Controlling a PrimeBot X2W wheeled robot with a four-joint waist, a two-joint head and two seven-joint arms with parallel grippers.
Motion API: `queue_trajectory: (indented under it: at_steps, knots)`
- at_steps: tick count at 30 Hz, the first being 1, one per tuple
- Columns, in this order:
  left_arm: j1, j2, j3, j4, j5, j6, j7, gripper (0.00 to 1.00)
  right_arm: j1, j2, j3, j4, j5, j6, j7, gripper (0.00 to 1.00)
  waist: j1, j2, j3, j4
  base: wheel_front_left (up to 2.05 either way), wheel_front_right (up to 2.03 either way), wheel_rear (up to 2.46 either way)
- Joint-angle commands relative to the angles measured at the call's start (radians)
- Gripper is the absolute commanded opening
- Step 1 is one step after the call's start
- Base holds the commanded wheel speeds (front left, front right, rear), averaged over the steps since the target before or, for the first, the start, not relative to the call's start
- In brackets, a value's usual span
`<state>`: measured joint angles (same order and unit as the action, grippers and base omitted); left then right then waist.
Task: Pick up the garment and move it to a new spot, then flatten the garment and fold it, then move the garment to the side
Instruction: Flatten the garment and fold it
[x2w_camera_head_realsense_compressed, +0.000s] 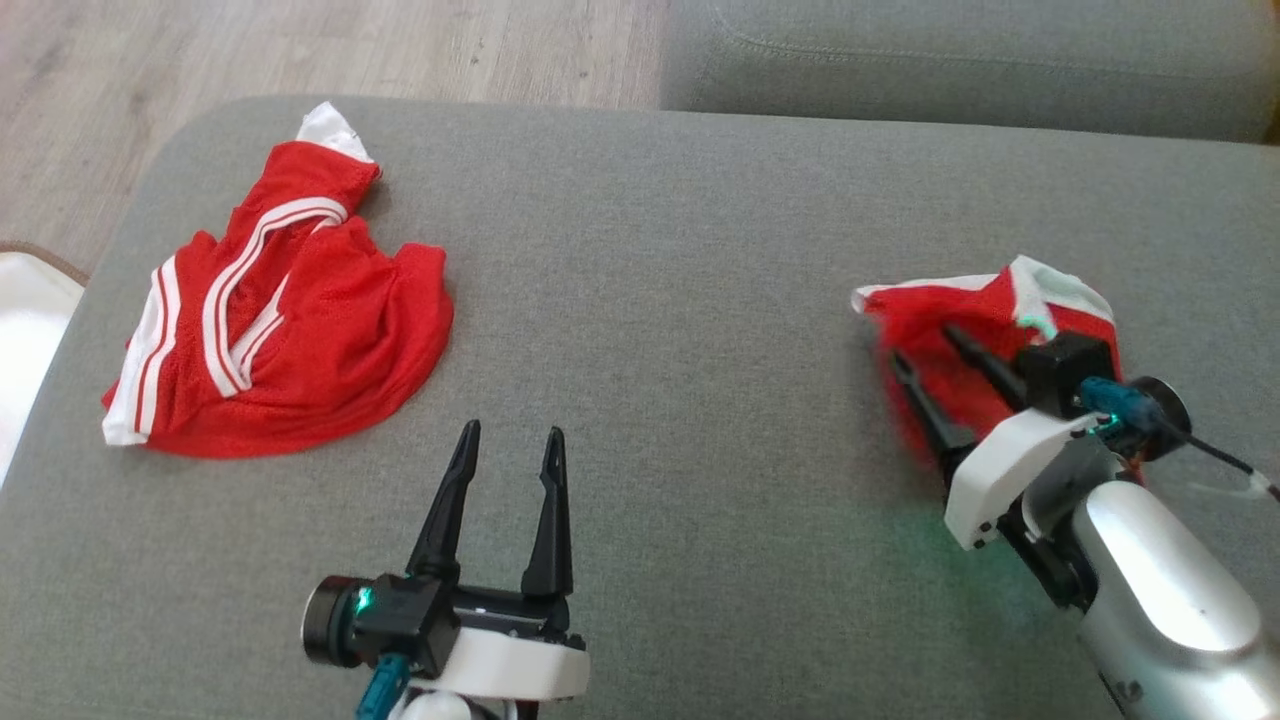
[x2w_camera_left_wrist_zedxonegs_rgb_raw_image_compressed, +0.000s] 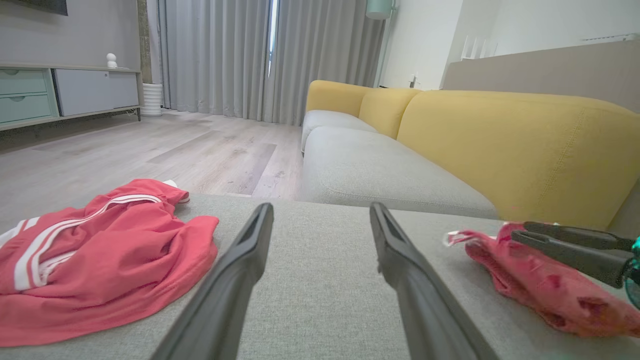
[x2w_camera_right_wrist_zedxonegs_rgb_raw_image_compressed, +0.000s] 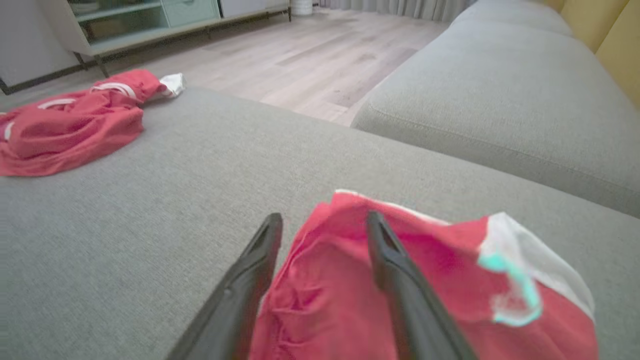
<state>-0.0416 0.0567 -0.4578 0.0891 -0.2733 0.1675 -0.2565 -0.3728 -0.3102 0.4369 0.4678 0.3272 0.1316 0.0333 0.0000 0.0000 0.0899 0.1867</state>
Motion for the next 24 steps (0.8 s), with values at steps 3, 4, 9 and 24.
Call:
queue_trajectory:
  at_steps: [3,4,9,24]
  knots:
    - [-0.003,-0.006,0.035,-0.031,0.0,0.007,-0.005,1.0,0.019,-0.001,-0.019,-0.057,0.003,-0.001,-0.034,1.0,0.0,0.0,-0.027,-0.016,0.0,0.0,0.0]
    - [0.003,-0.006,0.037,-0.03,0.001,0.006,-0.005,1.0,0.033,-0.001,-0.025,-0.064,0.005,-0.001,-0.032,1.0,0.0,0.0,-0.035,-0.022,0.0,0.0,0.0]
    - [0.025,-0.006,0.047,-0.027,0.007,-0.003,-0.005,1.0,0.112,-0.02,-0.092,-0.095,-0.006,-0.001,-0.02,1.0,0.0,0.0,-0.063,-0.042,0.0,0.0,0.0]
    - [0.011,-0.006,0.019,-0.034,0.008,-0.01,-0.005,1.0,0.105,-0.114,-0.21,0.057,-0.001,-0.001,0.001,0.0,0.0,0.0,-0.018,0.042,0.0,0.0,0.0]
